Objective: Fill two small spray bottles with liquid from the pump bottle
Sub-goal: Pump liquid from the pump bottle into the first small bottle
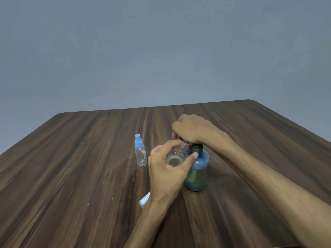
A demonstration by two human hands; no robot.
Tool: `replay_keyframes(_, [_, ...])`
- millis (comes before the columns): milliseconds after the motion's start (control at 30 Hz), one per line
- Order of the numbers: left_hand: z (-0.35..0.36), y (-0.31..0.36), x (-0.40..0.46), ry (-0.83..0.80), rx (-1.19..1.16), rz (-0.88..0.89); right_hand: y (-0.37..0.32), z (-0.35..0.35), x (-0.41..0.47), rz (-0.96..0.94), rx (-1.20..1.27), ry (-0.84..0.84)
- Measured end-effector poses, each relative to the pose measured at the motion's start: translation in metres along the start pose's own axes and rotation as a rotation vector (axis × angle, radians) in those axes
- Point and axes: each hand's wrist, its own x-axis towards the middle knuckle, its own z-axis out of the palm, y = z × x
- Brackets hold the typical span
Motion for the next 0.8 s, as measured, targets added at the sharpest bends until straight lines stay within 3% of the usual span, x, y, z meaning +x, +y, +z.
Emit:
replay_keyframes(133, [-0.0012,-0.0013,-0.0007,-0.003,0.002,0.020,0.0015,-0.0037,0.0001,-0.024,0.043,0.083])
replay_keyframes(533, [-0.0001,0.0005,-0.0002,-0.004,0.014,0.016,0.0019,0.0019,0.0009,-0.019,-0.018,0.055])
replay_keyframes(700, [-0.0018,0.0017,-0.0008,-0.001,0.003,0.034,0.0016,-0.0026,-0.0002,-0.046,0.073,0.153])
replay_keyframes(800, [-0.0006,-0.0014,-0.0001,-0.003,0.014,0.031,0.0028,0.0021,0.0012,-0.016,0.005,0.056])
